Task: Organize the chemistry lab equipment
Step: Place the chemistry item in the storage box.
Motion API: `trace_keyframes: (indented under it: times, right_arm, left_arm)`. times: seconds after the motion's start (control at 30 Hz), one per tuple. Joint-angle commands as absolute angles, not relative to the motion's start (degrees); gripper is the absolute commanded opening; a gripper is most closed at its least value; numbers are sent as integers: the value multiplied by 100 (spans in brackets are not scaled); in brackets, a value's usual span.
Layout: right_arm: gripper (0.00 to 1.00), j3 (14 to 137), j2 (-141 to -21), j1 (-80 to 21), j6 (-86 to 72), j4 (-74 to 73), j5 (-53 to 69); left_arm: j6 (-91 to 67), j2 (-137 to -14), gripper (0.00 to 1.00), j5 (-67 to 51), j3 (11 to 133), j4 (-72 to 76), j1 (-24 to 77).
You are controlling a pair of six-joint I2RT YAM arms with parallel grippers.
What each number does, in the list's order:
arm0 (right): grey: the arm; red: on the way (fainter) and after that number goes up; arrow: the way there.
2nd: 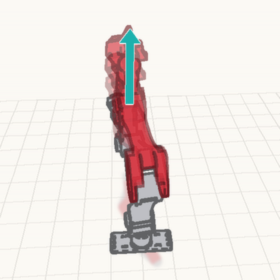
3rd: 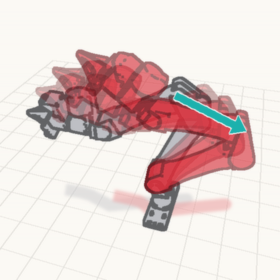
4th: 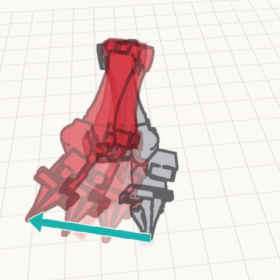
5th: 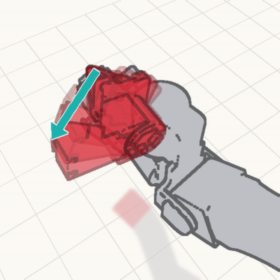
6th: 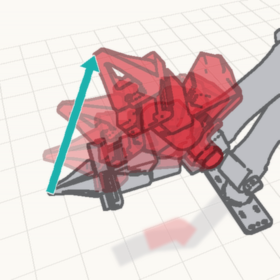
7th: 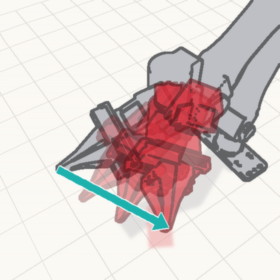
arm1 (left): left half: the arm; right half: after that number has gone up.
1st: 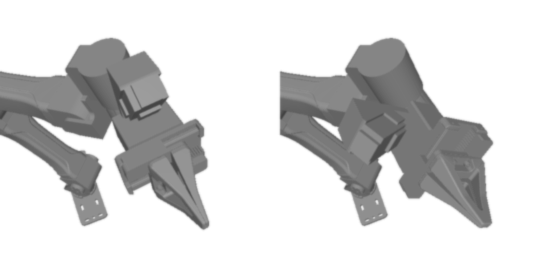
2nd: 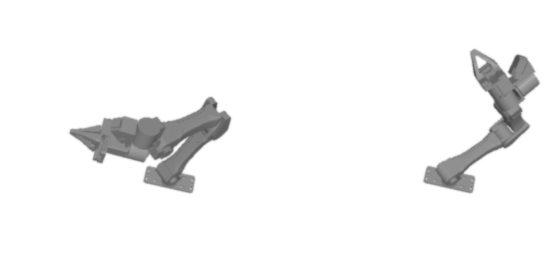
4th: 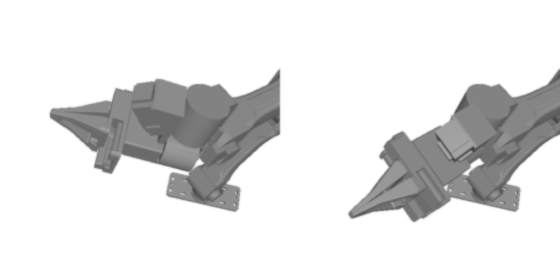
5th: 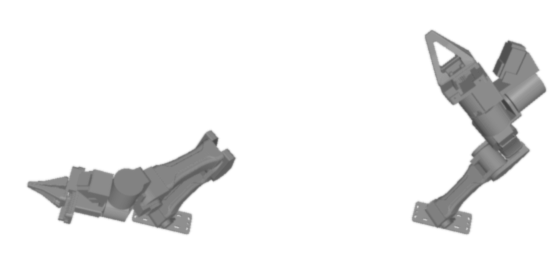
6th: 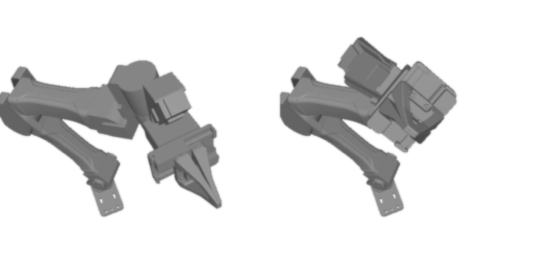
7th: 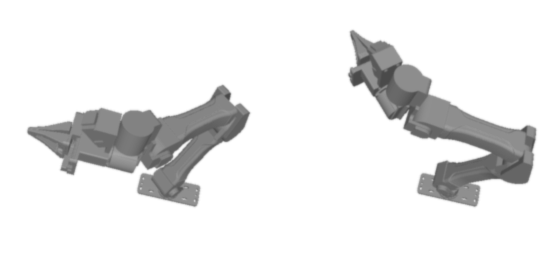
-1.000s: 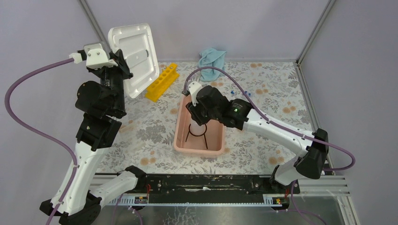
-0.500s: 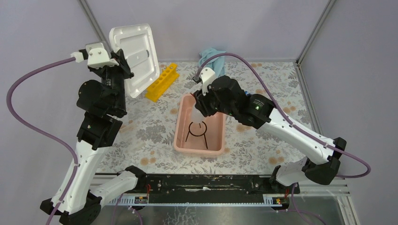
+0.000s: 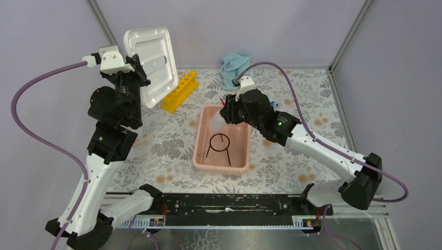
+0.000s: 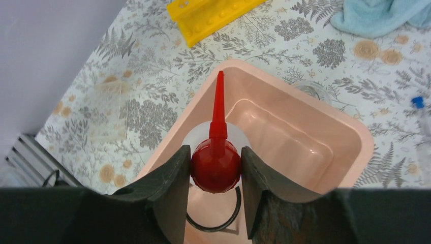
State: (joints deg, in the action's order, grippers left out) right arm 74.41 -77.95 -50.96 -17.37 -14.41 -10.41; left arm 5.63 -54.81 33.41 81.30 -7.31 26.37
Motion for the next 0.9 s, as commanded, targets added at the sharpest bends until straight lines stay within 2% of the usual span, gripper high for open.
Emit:
trace_keyframes:
  times: [0.0,0.23,0.87]
  right_arm:
    - [20,7066,-7627,-4887,-2653,107,-1244]
    - [20,6602,-7840,-4818,-3186,716,-1528]
    - [22,5957,-8404,-4805,-3844,758,-1979]
  left_arm:
    - [591,-5480,0,3236,8342,-162,2663]
    - [623,-5524,0,3193,8303,-119,2654]
    - [584,-5520,0,3087,7999,-17,2656]
